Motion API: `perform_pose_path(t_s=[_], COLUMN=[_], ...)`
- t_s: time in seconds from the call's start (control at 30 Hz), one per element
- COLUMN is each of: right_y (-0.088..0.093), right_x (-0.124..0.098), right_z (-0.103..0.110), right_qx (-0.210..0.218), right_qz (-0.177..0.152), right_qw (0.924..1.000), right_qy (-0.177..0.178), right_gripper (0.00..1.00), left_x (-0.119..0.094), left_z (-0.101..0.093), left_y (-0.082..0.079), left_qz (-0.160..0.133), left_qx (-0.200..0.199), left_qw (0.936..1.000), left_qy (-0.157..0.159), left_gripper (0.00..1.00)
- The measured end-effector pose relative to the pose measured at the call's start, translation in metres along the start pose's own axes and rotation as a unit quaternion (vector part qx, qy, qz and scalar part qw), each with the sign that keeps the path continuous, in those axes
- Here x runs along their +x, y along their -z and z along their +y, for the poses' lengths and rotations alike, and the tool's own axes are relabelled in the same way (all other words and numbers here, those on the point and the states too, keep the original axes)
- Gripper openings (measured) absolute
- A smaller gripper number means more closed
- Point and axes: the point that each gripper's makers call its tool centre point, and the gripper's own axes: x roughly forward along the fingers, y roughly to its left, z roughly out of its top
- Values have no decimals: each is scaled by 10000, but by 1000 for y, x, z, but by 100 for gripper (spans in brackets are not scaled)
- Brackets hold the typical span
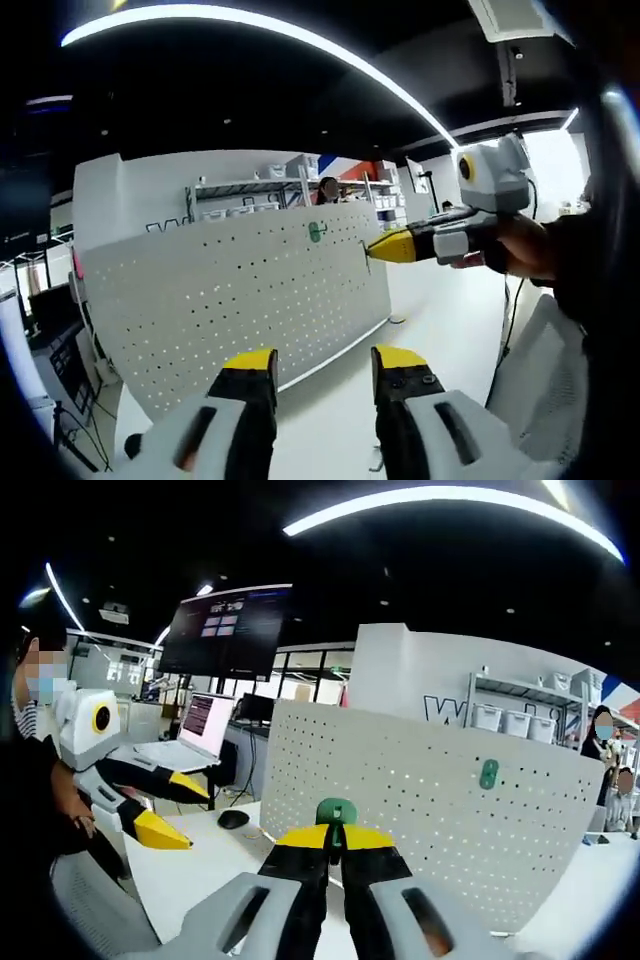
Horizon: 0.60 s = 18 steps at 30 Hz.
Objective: Insert the hook assembly into the mounting plate slot until the hook locks in place.
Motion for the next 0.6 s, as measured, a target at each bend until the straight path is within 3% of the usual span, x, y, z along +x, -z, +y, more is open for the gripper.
perform_pose_path(t_s=[0.33, 0.6], right_y=[-8, -12], right_x=[3, 9], right_z=[-68, -110], right_qx=[-77, -118], right_qz=[-75, -131], right_qw=[9972, 9927], right_qy=[738, 1191], right_gripper=[1, 1], left_x=[-6, -9], left_z=[3, -2], left_y=[23, 38], left_qz=[146, 277], left_qx=[-141, -203], left_qw=[9997, 9993], left_qy=[-167, -177], left_gripper=[40, 40])
